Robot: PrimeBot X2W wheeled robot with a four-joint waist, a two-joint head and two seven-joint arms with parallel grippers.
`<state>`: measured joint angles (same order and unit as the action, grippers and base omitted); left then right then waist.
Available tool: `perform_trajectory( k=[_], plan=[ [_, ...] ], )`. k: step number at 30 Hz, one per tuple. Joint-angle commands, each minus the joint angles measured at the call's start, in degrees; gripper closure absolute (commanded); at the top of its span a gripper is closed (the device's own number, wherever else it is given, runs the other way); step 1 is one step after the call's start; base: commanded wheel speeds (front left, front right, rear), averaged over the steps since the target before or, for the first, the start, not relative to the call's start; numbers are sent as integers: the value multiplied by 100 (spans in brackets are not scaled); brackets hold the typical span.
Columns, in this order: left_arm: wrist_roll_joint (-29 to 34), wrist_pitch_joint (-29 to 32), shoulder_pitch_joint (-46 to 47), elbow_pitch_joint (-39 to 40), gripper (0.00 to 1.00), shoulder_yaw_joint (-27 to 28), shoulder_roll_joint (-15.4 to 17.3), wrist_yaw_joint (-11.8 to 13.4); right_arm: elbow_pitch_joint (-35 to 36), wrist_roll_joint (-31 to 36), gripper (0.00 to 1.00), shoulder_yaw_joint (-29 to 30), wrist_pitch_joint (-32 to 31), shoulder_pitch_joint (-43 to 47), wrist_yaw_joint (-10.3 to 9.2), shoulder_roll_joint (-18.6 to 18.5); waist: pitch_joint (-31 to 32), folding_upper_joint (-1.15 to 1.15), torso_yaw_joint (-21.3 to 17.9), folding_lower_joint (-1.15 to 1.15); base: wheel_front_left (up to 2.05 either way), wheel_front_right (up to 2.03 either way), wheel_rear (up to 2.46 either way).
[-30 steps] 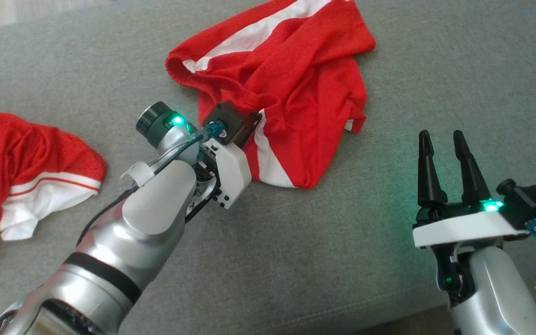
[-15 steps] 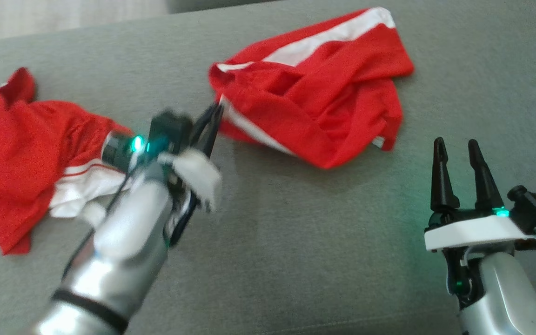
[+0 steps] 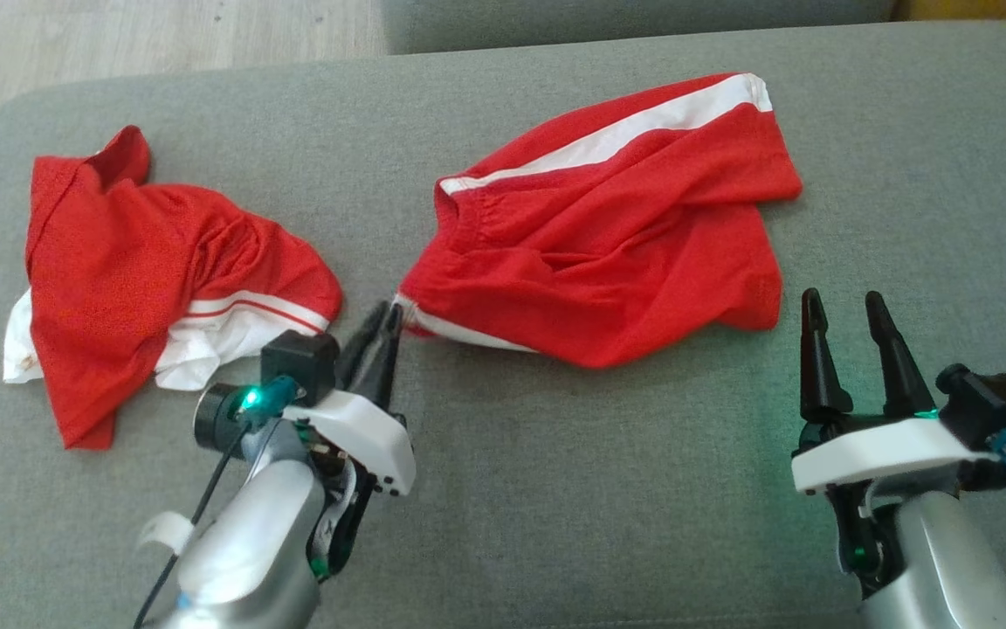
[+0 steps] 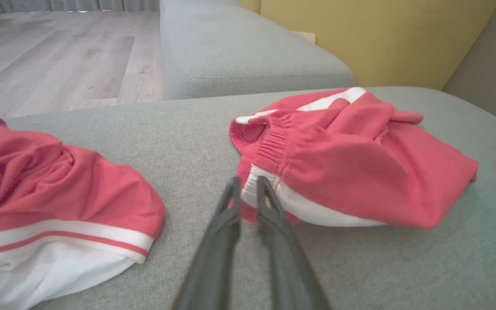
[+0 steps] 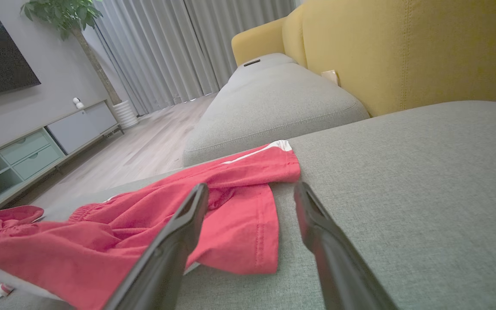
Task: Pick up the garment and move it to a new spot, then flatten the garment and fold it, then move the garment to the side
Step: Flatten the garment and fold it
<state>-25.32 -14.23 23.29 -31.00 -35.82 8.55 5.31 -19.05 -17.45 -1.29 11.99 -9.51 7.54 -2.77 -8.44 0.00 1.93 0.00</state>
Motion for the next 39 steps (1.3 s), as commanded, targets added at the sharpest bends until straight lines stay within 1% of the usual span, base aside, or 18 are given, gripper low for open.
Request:
perform_trajectory(
  k=[1, 4, 7, 10, 13, 18, 24, 28, 33, 34, 35, 39],
  plan=[
    [78, -75, 96, 298, 0, 332, 58, 62, 175, 62, 0, -120, -17, -49, -5, -10, 5, 0, -14, 0, 0, 0, 0],
    [237, -75, -119, 706, 0, 626, -8, 116, 173, 70, 0, -46, -35, -31, -5, -10, 12, 0, -18, 0, 0, 0, 0],
    [405, -76, -336, 1111, 0, 870, -102, 92, 125, 93, 0, 84, -54, -1, -5, -10, 15, 0, 32, 0, 0, 0, 0],
    [550, -76, -538, 1397, 0, 1039, -203, 36, 24, 124, 0, 260, -81, -68, -5, -10, 4, 0, 112, 0, 0, 0, 0],
    [684, -76, -678, 1556, 0, 1080, -297, -65, -147, 143, 0, 437, -196, -251, -5, -10, -40, 0, 223, 0, 0, 0, 0],
    [854, -76, -765, 1654, 0, 1096, -408, -225, -678, 125, 0, 678, -620, -737, -5, -10, -126, 0, 381, 0, 0, 0, 0],
    [956, -76, -793, 1644, 0, 1159, -491, -347, -1445, -178, 0, 659, -1150, -1300, -5, -10, -207, 0, 507, 0, 0, 0, 0],
    [1006, -76, -813, 1633, 0, 1206, -523, -384, -1909, -113, 0, 674, -1328, -1547, -5, -10, -245, 0, 550, 0, 0, 0, 0],
    [1047, -76, -830, 1609, 0, 1238, -542, -420, -2241, -101, 0, 626, -1302, -1726, -5, -10, -260, 0, 560, 0, 0, 0, 0],
    [1055, -76, -835, 1607, 0, 1247, -545, -424, -2294, -139, 44, 606, -1273, -1765, -5, -10, -262, 0, 555, 0, 0, 0, 0],
    [1062, -76, -839, 1605, 0, 1259, -548, -425, -2331, -174, 100, 564, -1230, -1801, -5, -10, -266, 0, 546, 0, 0, 0, 0],
    [1078, -76, -859, 1583, 0, 1302, -557, -434, -2413, -139, 100, 419, -997, -1884, -5, -12, -265, 0, 470, 0, 0, 0, 0]
  ],
)
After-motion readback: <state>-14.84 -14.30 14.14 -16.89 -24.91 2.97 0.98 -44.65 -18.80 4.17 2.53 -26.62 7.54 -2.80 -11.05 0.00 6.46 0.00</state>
